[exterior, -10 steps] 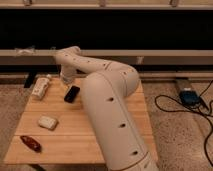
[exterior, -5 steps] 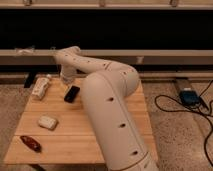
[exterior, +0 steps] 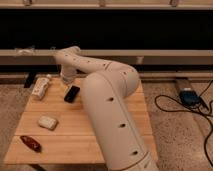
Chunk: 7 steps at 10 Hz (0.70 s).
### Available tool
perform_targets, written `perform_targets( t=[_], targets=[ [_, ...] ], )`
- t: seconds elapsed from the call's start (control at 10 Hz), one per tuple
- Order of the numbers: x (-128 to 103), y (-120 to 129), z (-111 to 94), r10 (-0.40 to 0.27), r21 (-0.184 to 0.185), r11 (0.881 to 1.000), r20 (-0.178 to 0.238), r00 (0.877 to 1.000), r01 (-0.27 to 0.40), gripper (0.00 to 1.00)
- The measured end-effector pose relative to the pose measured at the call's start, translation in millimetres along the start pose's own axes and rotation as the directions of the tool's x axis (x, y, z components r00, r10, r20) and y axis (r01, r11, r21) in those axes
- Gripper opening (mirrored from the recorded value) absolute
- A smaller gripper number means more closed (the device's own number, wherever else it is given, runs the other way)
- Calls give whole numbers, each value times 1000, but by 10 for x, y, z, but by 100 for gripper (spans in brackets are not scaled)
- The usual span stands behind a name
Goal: Push the eraser across the table
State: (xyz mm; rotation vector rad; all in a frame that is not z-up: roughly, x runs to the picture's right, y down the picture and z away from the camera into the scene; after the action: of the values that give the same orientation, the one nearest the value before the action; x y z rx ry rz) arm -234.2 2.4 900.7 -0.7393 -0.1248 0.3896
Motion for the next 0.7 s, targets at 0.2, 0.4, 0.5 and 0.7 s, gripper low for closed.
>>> perform_targets(
  t=[0.2, 0.4, 0.5, 0.7],
  targets=[
    [-75, -36, 98, -46, 38, 998, 7, 999, 45, 73],
    [-269, -25, 242, -92, 46, 995, 7, 996, 92, 51],
    [-290, -30, 280, -105, 48, 993, 2, 994, 105, 43],
    [-464, 25, 394, -144, 45, 989, -4, 990, 144, 21]
  ],
)
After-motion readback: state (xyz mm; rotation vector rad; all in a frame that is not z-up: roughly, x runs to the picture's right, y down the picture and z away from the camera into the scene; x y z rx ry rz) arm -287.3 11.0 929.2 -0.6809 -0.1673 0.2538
